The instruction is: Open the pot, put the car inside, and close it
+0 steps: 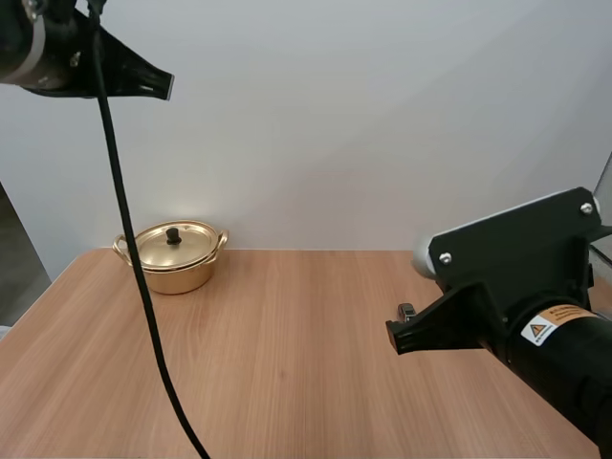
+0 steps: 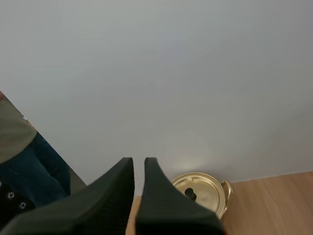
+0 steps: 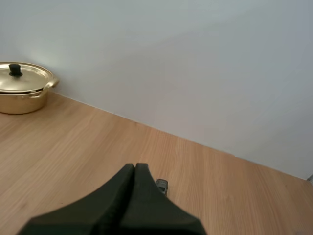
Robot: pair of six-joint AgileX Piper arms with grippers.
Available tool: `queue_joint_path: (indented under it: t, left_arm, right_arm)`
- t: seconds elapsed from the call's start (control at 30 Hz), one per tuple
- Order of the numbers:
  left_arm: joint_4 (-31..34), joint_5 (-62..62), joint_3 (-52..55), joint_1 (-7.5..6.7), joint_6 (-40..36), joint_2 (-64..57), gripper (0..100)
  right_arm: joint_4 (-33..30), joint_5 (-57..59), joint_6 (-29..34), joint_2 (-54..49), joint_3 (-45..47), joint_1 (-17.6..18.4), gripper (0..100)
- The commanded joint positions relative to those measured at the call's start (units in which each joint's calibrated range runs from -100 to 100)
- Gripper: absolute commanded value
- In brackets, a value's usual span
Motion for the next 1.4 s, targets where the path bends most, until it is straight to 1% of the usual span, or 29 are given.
queue_joint_path:
  t: [0.0, 0.03, 0.07, 0.33, 0.43, 0.77, 0.97, 1.37]
  left_arm:
    - [0.01, 3.22, -4.08, 0.06, -0.11, 31.95, 71]
    - [0.01, 3.22, -4.62, 0.06, -0.27, 32.84, 90]
    - [0.01, 3.22, -5.16, 0.06, -0.5, 33.72, 100]
    - [-0.3, 4.49, -10.5, 0.06, -0.5, 42.02, 100]
    - [-2.25, 7.16, -12.38, 0.06, 0.48, 45.42, 100]
    - [-2.9, 7.76, -12.86, 0.06, 0.75, 55.27, 100]
    - [-2.42, 6.55, -13.71, 0.06, 1.11, 58.45, 100]
    - [-2.53, 7.67, -21.8, 0.06, 1.75, 64.72, 100]
  right_arm:
    - [0.07, -0.08, -0.15, -0.14, 0.24, 0.01, 0]
    - [0.07, -0.08, -0.15, -0.26, 0.24, 0.01, 0]
    - [0.07, -0.08, -0.15, -0.26, 0.24, 0.01, 0]
    - [0.07, 1.23, -0.15, -0.28, 0.24, -0.08, 0]
    - [0.07, 1.23, -0.15, -0.28, 0.24, -0.69, 0]
    - [0.07, 1.23, -0.15, -0.28, 0.24, -2.12, 0]
    - [0.07, 1.23, -0.15, -0.28, 0.24, -2.78, 0]
    - [0.07, 1.58, -0.15, -0.68, 0.24, -4.82, 0]
